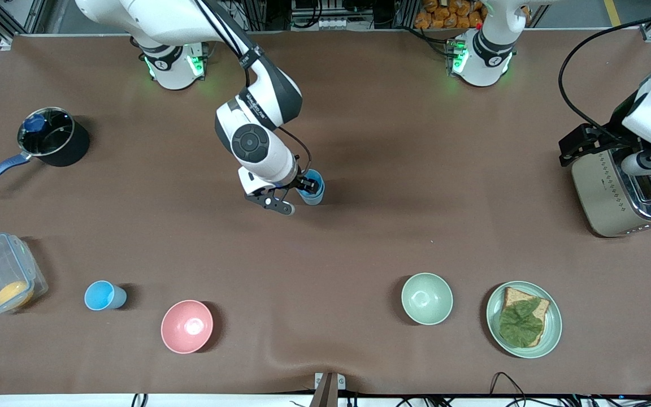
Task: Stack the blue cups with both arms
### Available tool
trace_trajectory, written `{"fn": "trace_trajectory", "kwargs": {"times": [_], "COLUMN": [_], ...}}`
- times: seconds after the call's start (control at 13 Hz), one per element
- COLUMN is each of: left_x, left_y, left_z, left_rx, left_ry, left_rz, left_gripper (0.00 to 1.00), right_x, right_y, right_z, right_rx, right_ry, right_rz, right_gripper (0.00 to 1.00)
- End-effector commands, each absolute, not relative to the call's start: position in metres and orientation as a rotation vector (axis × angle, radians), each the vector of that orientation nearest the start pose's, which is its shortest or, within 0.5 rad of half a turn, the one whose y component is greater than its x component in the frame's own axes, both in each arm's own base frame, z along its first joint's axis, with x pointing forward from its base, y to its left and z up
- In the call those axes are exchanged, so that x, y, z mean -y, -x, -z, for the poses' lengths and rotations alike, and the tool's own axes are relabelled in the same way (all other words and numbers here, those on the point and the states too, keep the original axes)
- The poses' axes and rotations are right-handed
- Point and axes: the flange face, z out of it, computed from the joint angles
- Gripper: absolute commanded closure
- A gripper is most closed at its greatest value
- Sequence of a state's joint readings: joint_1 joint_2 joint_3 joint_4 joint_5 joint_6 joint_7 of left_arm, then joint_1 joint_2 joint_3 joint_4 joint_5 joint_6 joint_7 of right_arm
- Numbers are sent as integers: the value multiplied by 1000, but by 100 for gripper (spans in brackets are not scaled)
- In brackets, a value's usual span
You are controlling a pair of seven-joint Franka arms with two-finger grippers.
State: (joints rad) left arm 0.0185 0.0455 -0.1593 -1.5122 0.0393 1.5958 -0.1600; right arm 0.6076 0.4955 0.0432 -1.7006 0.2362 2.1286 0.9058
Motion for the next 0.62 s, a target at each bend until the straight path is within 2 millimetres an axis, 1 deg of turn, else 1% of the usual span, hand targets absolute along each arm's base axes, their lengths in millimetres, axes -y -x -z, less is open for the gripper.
{"fn": "trace_trajectory", "kwargs": {"times": [0.0, 0.08, 0.23, 0.31, 0.38, 0.46, 0.54], "left_x": [73, 73, 73, 73, 73, 72, 72], "left_y": [-557, -556, -553, -552, -552, -551, -551], "left_z": [-640, -640, -644, -643, -643, -643, -643], "left_rx": [-4, -4, -4, -4, -4, -2, -2], "left_ry": [3131, 3131, 3131, 3129, 3130, 3128, 3129], "left_rz": [61, 58, 68, 63, 56, 54, 44], "left_gripper": [0, 0, 0, 0, 0, 0, 0], "right_x": [-331, -301, -238, -199, -162, -120, -85], "right_y": [-560, -571, -594, -604, -609, -611, -613], "right_z": [-340, -345, -349, -356, -363, -380, -392], "right_rx": [-440, -370, -248, -192, -132, -93, -74], "right_ry": [2970, 2970, 2960, 2948, 2934, 2922, 2921], "right_rz": [-354, -366, -375, -385, -397, -385, -362], "right_gripper": [0, 0, 0, 0, 0, 0, 0]}}
